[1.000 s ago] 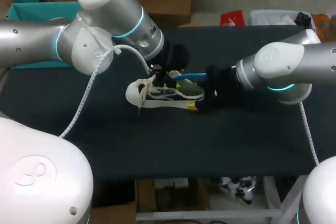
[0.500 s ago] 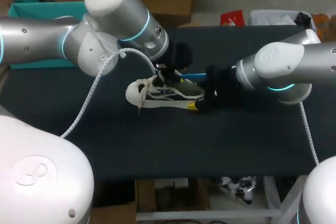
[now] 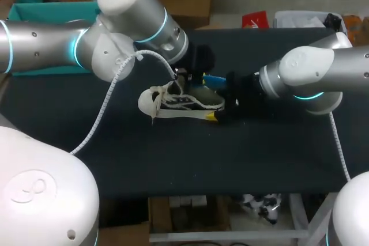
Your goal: Open the shoe tongue, take the insole out of the shoe, put the insole back into the shoe, and pack the shoe into the shoebox
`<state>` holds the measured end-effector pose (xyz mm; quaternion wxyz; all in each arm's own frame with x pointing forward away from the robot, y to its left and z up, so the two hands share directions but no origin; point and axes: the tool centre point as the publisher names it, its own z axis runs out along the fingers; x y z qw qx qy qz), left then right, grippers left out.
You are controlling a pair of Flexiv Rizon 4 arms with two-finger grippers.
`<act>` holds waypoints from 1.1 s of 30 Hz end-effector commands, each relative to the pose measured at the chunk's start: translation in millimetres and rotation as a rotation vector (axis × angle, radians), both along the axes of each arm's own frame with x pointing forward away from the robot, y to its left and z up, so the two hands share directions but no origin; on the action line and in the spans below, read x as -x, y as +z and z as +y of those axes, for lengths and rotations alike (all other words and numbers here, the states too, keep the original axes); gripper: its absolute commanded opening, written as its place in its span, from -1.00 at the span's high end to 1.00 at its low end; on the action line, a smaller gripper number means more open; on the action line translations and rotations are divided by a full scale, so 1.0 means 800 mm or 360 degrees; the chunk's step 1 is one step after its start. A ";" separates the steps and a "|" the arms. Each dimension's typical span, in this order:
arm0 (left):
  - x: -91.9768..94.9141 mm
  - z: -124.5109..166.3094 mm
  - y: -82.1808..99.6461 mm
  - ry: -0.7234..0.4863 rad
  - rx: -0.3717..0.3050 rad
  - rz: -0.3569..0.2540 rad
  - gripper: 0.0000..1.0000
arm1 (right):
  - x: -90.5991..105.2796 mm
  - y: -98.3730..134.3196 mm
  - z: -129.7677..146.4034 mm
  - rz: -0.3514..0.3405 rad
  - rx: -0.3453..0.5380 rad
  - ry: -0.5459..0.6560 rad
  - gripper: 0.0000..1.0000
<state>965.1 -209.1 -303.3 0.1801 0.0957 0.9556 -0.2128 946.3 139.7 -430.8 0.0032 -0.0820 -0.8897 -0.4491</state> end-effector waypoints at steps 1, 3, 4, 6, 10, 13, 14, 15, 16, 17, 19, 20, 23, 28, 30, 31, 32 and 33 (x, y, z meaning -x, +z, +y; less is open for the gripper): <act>0.015 0.001 0.013 -0.0058 0.0056 -0.0007 1.00 | 0.000 -0.013 0.002 -0.0001 -0.0004 0.0003 1.00; 0.023 -0.002 0.021 -0.0083 0.0072 -0.0028 1.00 | -0.002 -0.011 0.002 -0.0011 -0.0002 0.0004 1.00; 0.027 -0.004 0.025 -0.0109 0.0085 -0.0030 1.00 | -0.002 -0.010 0.001 -0.0007 0.0009 -0.0014 1.00; 0.034 -0.008 0.032 -0.0134 0.0096 -0.0044 1.00 | -0.003 -0.007 0.001 -0.0011 0.0017 -0.0013 0.29; 0.042 -0.015 0.042 -0.0195 0.0129 -0.0040 1.00 | -0.003 -0.003 0.001 -0.0014 0.0038 -0.0017 -1.00; 0.046 -0.020 0.050 -0.0233 0.0161 -0.0033 1.00 | -0.002 0.000 -0.002 -0.0010 0.0048 -0.0034 -1.00; 0.047 -0.021 0.053 -0.0241 0.0172 -0.0031 1.00 | -0.001 0.001 -0.004 -0.0007 0.0051 -0.0044 -1.00; 0.048 -0.023 0.056 -0.0255 0.0186 -0.0031 1.00 | 0.000 0.002 -0.007 -0.0008 0.0053 -0.0055 -1.00; 0.049 -0.024 0.058 -0.0272 0.0200 -0.0022 1.00 | 0.001 0.003 -0.009 -0.0009 0.0053 -0.0062 -1.00; 0.050 -0.026 0.062 -0.0297 0.0226 -0.0010 1.00 | 0.003 0.005 -0.012 -0.0009 0.0059 -0.0075 -1.00; 0.053 -0.030 0.068 -0.0337 0.0261 0.0003 1.00 | 0.007 0.011 -0.018 -0.0015 0.0079 -0.0090 -1.00; 0.054 -0.031 0.071 -0.0356 0.0283 0.0010 1.00 | 0.009 0.014 -0.022 -0.0019 0.0092 -0.0095 -1.00; 0.060 -0.039 0.080 -0.0402 0.0331 0.0016 1.00 | 0.013 0.022 -0.032 -0.0013 0.0119 -0.0109 -1.00; 0.068 -0.053 0.092 -0.0481 0.0393 0.0038 1.00 | 0.019 0.031 -0.044 -0.0002 0.0145 -0.0122 -1.00; 0.072 -0.056 0.099 -0.0496 0.0421 0.0036 1.00 | 0.021 0.037 -0.049 -0.0009 0.0162 -0.0126 -1.00; 0.074 -0.056 0.104 -0.0526 0.0444 0.0053 1.00 | 0.022 0.042 -0.053 -0.0009 0.0184 -0.0121 -1.00; 0.076 -0.056 0.109 -0.0539 0.0469 0.0059 1.00 | 0.021 0.049 -0.055 -0.0010 0.0206 -0.0115 -1.00; 0.078 -0.055 0.115 -0.0547 0.0495 0.0057 1.00 | 0.021 0.055 -0.057 -0.0011 0.0228 -0.0108 -1.00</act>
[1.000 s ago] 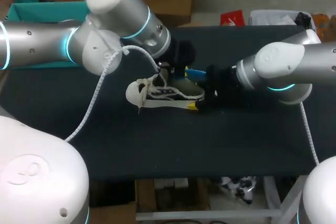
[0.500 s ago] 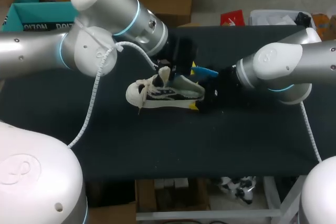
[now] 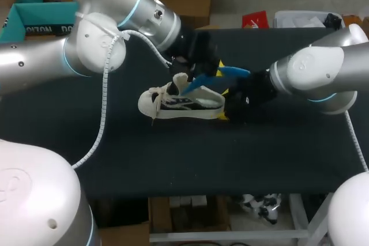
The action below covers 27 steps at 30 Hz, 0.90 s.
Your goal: Open the shoe tongue, take the insole out of the shoe, put the insole back into the shoe, and pack the shoe into the shoebox
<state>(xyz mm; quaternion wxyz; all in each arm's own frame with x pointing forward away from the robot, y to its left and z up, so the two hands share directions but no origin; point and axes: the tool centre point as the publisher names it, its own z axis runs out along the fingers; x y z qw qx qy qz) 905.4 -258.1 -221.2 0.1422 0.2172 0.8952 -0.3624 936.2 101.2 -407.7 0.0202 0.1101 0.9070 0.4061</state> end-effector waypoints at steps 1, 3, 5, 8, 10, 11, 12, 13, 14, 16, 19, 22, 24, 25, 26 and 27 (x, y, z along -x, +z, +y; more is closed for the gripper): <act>0.005 0.007 0.018 -0.0077 0.0103 0.0033 1.00 | 0.007 0.035 -0.009 0.0005 0.0102 0.0006 -1.00; 0.009 0.010 0.031 -0.0131 0.0155 0.0051 1.00 | 0.006 0.048 -0.014 -0.0003 0.0144 0.0018 -1.00; 0.012 0.012 0.043 -0.0190 0.0201 0.0071 1.00 | 0.005 0.061 -0.018 -0.0011 0.0186 0.0028 -1.00; 0.018 0.011 0.060 -0.0241 0.0248 0.0077 1.00 | 0.001 0.079 -0.018 -0.0014 0.0253 0.0048 -1.00; 0.022 0.008 0.069 -0.0264 0.0267 0.0080 1.00 | 0.001 0.088 -0.025 -0.0013 0.0301 0.0060 -1.00; 0.023 0.007 0.073 -0.0279 0.0276 0.0087 1.00 | 0.001 0.093 -0.027 -0.0012 0.0327 0.0069 -1.00; 0.024 0.007 0.077 -0.0285 0.0284 0.0090 1.00 | 0.000 0.097 -0.028 -0.0015 0.0348 0.0079 -1.00; 0.025 0.006 0.080 -0.0298 0.0296 0.0096 1.00 | 0.000 0.101 -0.031 -0.0012 0.0376 0.0085 -1.00; 0.026 0.007 0.083 -0.0317 0.0309 0.0111 1.00 | 0.000 0.104 -0.032 -0.0010 0.0399 0.0095 -1.00; 0.027 0.010 0.088 -0.0329 0.0331 0.0125 1.00 | -0.001 0.111 -0.036 -0.0006 0.0437 0.0110 -1.00; 0.029 0.020 0.093 -0.0344 0.0359 0.0142 1.00 | -0.007 0.118 -0.036 -0.0005 0.0484 0.0139 -1.00; 0.029 0.037 0.099 -0.0365 0.0391 0.0162 1.00 | -0.015 0.123 -0.034 -0.0006 0.0514 0.0174 -1.00; 0.030 0.049 0.103 -0.0360 0.0413 0.0171 1.00 | -0.023 0.127 -0.030 -0.0014 0.0532 0.0198 -1.00; 0.031 0.056 0.106 -0.0328 0.0424 0.0161 1.00 | -0.026 0.130 -0.027 -0.0018 0.0544 0.0209 -1.00; 0.032 0.062 0.110 -0.0311 0.0430 0.0153 1.00 | -0.029 0.132 -0.025 -0.0015 0.0562 0.0218 -1.00; 0.034 0.069 0.112 -0.0293 0.0437 0.0143 1.00 | -0.032 0.134 -0.022 -0.0020 0.0572 0.0233 -1.00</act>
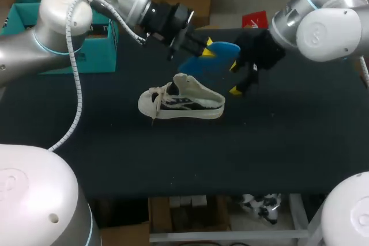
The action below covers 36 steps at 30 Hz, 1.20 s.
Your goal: Open the shoe tongue, take the insole out of the shoe, put the insole back into the shoe, and pack the shoe into the shoebox
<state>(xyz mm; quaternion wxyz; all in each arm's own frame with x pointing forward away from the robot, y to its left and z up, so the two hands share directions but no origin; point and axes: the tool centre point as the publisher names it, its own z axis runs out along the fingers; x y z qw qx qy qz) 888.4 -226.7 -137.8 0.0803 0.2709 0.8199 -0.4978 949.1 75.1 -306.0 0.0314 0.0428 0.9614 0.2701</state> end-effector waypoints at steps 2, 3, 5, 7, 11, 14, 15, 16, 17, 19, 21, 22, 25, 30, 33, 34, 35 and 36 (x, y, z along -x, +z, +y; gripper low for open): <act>0.016 0.046 0.012 0.0107 0.0047 -0.0032 1.00 | -0.022 0.010 0.016 0.0050 0.0130 0.0056 -1.00; 0.017 0.055 0.014 0.0147 0.0055 -0.0039 1.00 | -0.024 0.011 0.018 0.0044 0.0133 0.0073 -1.00; 0.017 0.071 0.017 0.0221 0.0075 -0.0045 1.00 | -0.029 0.013 0.023 0.0036 0.0140 0.0097 -1.00; 0.017 0.088 0.018 0.0286 0.0094 -0.0041 1.00 | -0.033 0.014 0.029 0.0029 0.0144 0.0123 -1.00; 0.016 0.126 0.016 0.0392 0.0140 -0.0021 1.00 | -0.041 0.016 0.038 0.0022 0.0164 0.0168 -1.00; 0.018 0.153 0.014 0.0455 0.0168 -0.0018 1.00 | -0.047 0.018 0.048 0.0020 0.0189 0.0189 -1.00; 0.019 0.162 0.014 0.0479 0.0173 -0.0018 1.00 | -0.049 0.018 0.051 0.0020 0.0205 0.0192 -1.00; 0.022 0.170 0.014 0.0498 0.0178 -0.0018 1.00 | -0.052 0.019 0.054 0.0024 0.0228 0.0198 -1.00; 0.025 0.178 0.014 0.0531 0.0178 -0.0022 1.00 | -0.054 0.020 0.057 0.0029 0.0253 0.0195 -1.00; 0.029 0.196 0.013 0.0572 0.0183 -0.0022 1.00 | -0.057 0.024 0.066 0.0029 0.0290 0.0200 -1.00; 0.030 0.215 0.012 0.0623 0.0186 -0.0027 1.00 | -0.059 0.028 0.071 0.0043 0.0358 0.0177 -1.00; 0.031 0.225 0.012 0.0640 0.0191 -0.0027 1.00 | -0.060 0.029 0.076 0.0041 0.0380 0.0174 -1.00; 0.036 0.249 0.008 0.0701 0.0194 -0.0029 1.00 | -0.062 0.031 0.088 0.0052 0.0453 0.0170 -1.00; 0.041 0.282 -0.001 0.0781 0.0199 -0.0013 1.00 | -0.065 0.021 0.107 0.0071 0.0547 0.0168 -1.00; 0.040 0.298 -0.007 0.0824 0.0199 0.0012 1.00 | -0.064 0.012 0.117 0.0076 0.0581 0.0172 -1.00; 0.039 0.303 -0.010 0.0842 0.0195 0.0021 1.00 | -0.063 0.009 0.119 0.0079 0.0593 0.0168 -1.00; 0.038 0.307 -0.012 0.0852 0.0194 0.0032 1.00 | -0.063 0.007 0.122 0.0075 0.0591 0.0171 -1.00; 0.037 0.311 -0.014 0.0868 0.0192 0.0042 1.00 | -0.063 0.004 0.124 0.0079 0.0618 0.0162 -1.00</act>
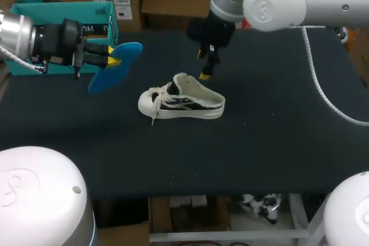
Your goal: Open the shoe tongue, take the insole out of the shoe, put the insole back into the shoe, and pack the shoe into the shoebox
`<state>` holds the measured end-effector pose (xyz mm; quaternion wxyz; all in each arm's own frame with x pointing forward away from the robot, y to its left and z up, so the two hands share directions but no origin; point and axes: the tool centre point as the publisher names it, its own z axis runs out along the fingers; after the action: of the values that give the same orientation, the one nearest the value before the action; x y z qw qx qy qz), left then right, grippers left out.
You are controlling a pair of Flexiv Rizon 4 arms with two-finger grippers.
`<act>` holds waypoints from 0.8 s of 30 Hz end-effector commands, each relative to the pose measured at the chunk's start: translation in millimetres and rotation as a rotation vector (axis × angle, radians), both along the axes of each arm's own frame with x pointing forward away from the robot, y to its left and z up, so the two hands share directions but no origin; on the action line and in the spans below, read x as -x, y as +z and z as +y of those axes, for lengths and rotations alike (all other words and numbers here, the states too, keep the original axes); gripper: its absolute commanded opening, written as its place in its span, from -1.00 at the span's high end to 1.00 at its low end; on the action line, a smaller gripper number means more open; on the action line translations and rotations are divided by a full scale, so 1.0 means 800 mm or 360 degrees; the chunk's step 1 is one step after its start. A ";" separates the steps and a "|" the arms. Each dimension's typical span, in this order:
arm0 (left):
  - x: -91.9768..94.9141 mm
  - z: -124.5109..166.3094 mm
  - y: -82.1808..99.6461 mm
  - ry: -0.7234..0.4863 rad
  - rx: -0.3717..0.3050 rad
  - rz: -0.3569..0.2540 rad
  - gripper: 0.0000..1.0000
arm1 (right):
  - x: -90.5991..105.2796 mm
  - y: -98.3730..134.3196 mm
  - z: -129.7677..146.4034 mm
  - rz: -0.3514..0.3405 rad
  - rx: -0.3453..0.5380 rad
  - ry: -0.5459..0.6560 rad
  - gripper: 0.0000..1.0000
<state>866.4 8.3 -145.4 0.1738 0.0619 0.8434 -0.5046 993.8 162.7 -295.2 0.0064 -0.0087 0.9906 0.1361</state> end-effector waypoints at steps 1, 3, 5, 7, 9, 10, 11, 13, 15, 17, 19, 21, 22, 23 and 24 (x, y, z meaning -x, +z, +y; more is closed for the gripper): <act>0.009 0.020 -0.007 0.0165 0.0055 -0.0060 1.00 | -0.007 -0.013 0.016 0.0015 0.0197 -0.0013 -1.00; 0.008 0.027 -0.011 0.0188 0.0052 -0.0043 1.00 | -0.006 -0.018 0.020 0.0013 0.0218 -0.0013 -1.00; 0.007 0.031 -0.015 0.0193 0.0055 -0.0031 1.00 | -0.006 -0.022 0.021 0.0009 0.0228 -0.0018 -1.00; 0.007 0.034 -0.017 0.0206 0.0052 -0.0024 1.00 | -0.006 -0.026 0.021 0.0008 0.0258 -0.0039 -1.00; 0.007 0.036 -0.019 0.0216 0.0052 -0.0014 1.00 | -0.005 -0.029 0.022 0.0004 0.0256 -0.0037 -1.00; 0.007 0.038 -0.019 0.0218 0.0052 -0.0011 1.00 | -0.005 -0.031 0.023 0.0002 0.0273 -0.0044 -1.00; 0.007 0.039 -0.020 0.0223 0.0052 -0.0007 1.00 | -0.005 -0.033 0.024 0.0003 0.0274 -0.0044 -1.00; 0.007 0.040 -0.021 0.0235 0.0049 -0.0002 1.00 | -0.005 -0.039 0.026 0.0009 0.0288 -0.0055 -1.00; 0.007 0.042 -0.023 0.0244 0.0044 0.0004 1.00 | -0.005 -0.045 0.028 0.0015 0.0300 -0.0066 -1.00; 0.007 0.044 -0.024 0.0252 0.0040 0.0009 1.00 | -0.005 -0.050 0.031 0.0023 0.0334 -0.0088 -1.00; 0.008 0.046 -0.026 0.0259 0.0035 0.0013 1.00 | -0.006 -0.054 0.033 0.0021 0.0348 -0.0111 -1.00; 0.010 0.048 -0.028 0.0266 0.0032 0.0014 1.00 | -0.005 -0.057 0.035 0.0017 0.0361 -0.0131 -1.00; 0.011 0.050 -0.028 0.0271 0.0031 0.0015 1.00 | -0.005 -0.058 0.036 0.0016 0.0378 -0.0148 -1.00; 0.012 0.051 -0.028 0.0278 0.0030 0.0016 1.00 | -0.005 -0.060 0.038 0.0013 0.0390 -0.0155 -1.00; 0.013 0.053 -0.028 0.0282 0.0030 0.0016 1.00 | -0.004 -0.061 0.039 0.0010 0.0398 -0.0163 -1.00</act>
<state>862.1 48.8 -167.8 0.2081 -0.0138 0.8434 -0.4951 996.6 186.5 -341.8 0.0094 0.0390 0.9984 0.0394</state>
